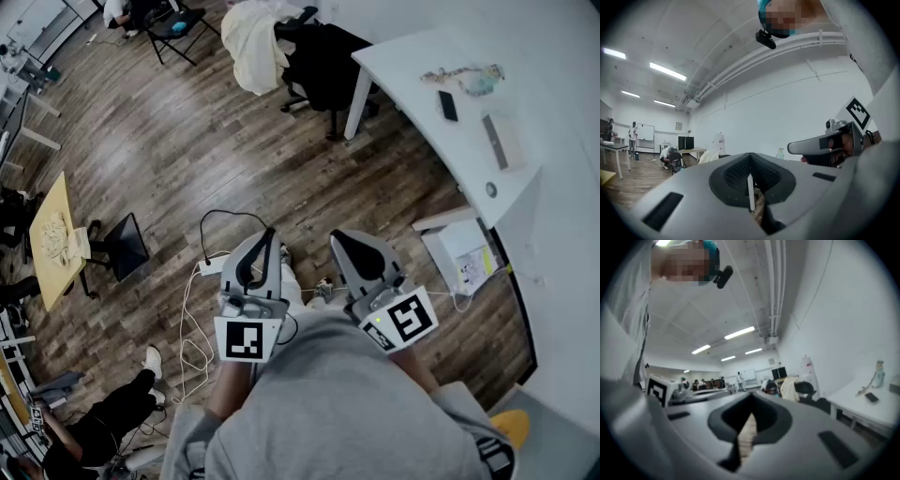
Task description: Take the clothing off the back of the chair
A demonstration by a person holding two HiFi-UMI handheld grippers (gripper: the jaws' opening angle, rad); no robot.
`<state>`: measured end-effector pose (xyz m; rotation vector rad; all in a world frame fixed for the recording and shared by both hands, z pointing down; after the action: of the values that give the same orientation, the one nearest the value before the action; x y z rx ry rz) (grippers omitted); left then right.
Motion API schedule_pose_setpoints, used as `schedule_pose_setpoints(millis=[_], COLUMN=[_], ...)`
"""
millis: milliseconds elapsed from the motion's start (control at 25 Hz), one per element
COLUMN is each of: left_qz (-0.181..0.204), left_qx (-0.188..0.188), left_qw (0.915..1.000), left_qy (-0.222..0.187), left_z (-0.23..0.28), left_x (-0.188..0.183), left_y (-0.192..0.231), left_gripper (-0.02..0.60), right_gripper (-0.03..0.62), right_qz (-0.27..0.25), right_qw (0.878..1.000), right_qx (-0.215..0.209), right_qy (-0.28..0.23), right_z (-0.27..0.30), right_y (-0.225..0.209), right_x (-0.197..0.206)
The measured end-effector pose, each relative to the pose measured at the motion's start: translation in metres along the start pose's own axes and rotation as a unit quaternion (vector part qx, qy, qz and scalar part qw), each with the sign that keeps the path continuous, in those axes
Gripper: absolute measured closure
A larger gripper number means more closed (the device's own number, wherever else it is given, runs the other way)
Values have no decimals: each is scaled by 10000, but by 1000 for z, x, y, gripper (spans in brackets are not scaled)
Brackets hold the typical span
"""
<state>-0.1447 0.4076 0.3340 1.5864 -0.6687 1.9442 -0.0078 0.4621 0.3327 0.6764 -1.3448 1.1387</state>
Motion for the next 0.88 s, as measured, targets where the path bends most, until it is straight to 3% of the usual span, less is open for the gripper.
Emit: schedule_pose_setpoints(millis=[240,480,680,880], left_qz=[-263,-128,197,57], left_qx=[-230,-310,-238,-223], left_qw=[9992,9991,9994,9994], left_qy=[-170,-245,-165,-258], left_z=[-8,-12,-11,-4], left_x=[3,1,2,0], left_y=[-2,1,-3,5], left_gripper=[547,548,548,548], right_gripper=[560,560,561,562], right_qz=[-6,-81,-18,23], right_qw=[9999,9999,9999,9999], right_qx=[-110,-142,-107,6], right_qy=[32,21,97,167], right_z=[-1,0,1,12], right_y=[1,7,8,0], right_x=[6,5,11,11])
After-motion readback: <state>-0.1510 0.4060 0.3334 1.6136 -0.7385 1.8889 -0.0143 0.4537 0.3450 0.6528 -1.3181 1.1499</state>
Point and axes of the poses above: the fingertips, and each gripper's own axes: z forward along the fingers, y to its left, x out of its underside, the point moved 5 cm from there along -z, backward along the fingers, and after that the axes turned 8 degrees about y, right-handed, at the moved point
